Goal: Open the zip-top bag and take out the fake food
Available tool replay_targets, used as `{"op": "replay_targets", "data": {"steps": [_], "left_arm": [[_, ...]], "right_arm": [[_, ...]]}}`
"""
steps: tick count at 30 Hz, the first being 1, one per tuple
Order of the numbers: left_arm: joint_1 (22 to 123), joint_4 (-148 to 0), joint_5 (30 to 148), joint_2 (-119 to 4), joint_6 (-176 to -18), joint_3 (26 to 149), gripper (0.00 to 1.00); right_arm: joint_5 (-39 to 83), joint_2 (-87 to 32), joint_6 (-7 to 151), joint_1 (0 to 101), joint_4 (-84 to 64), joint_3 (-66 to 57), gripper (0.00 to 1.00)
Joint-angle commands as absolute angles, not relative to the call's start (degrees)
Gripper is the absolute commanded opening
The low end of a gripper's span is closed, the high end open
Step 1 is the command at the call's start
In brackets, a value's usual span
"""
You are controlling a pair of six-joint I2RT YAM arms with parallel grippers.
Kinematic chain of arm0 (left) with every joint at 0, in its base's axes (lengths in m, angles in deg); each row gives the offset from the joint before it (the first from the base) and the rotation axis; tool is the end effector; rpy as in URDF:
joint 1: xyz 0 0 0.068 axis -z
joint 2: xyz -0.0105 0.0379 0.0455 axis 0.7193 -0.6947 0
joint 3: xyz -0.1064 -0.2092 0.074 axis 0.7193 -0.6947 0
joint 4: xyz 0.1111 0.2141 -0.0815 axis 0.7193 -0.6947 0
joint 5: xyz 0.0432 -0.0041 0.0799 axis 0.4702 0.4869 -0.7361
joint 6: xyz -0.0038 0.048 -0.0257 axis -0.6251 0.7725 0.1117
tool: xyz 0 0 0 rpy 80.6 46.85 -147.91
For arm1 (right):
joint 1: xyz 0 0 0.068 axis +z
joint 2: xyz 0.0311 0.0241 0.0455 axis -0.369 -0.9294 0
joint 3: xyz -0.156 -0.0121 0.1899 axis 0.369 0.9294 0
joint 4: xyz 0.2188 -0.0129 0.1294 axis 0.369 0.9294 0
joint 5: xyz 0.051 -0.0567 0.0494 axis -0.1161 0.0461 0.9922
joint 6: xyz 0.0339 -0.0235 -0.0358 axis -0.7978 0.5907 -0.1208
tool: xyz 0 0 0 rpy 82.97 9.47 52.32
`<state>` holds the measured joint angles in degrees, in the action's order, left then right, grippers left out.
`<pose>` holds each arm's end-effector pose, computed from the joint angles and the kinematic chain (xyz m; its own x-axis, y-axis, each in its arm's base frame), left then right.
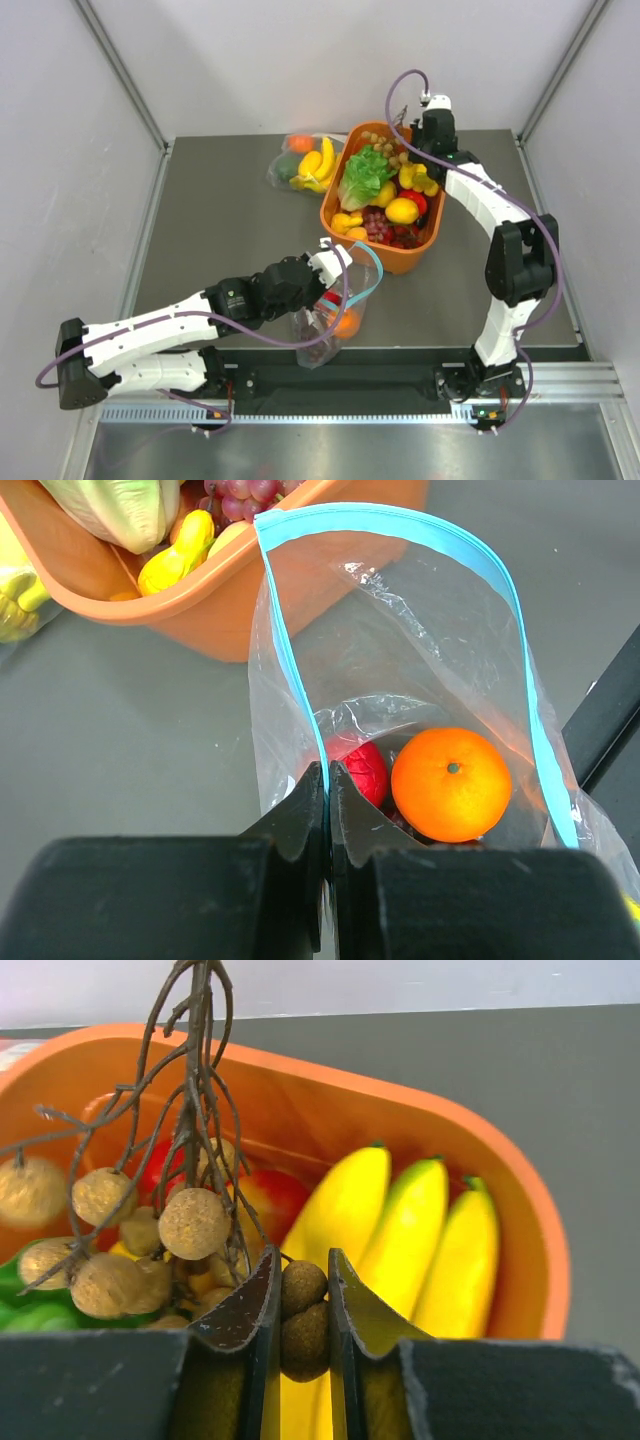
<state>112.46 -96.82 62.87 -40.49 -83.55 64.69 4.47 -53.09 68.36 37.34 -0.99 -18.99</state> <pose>0.1043 -0.2119 0.2814 -0.1806 0.4739 -0.8619 0.7737 0.6095 0.1730 0.4169 0.1102 0.2822 -0.4342 0.0602 -0.8988 -0.0346 0.9959 0.0834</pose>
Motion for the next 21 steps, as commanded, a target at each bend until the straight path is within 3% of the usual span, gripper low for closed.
{"op": "replay_targets", "data": {"steps": [1,13,15,19,21], "left_arm": [[112.2,-95.2,63.4,-40.3,-83.8,65.6,0.05],[112.1,-95.2,63.7,-41.1,-83.7,65.6,0.05],[112.1,-95.3,63.8,-41.2,-83.7,65.6,0.05],[112.0,-95.2,63.9,-41.4,-83.6,65.7,0.05],[112.0,-95.3,64.0,-41.5,-83.7,65.7,0.05]], "right_arm": [[0.6,-52.5,71.2,36.3,-1.5,-18.5,0.00],[12.4,-46.9,71.8,36.4,-6.1,-12.5,0.00],[14.5,-46.0,71.2,36.4,-6.1,-12.4,0.06],[18.6,-43.5,70.5,36.5,-5.7,-12.5,0.36],[18.9,-42.7,70.4,36.5,-5.6,-12.4,0.43]]}}
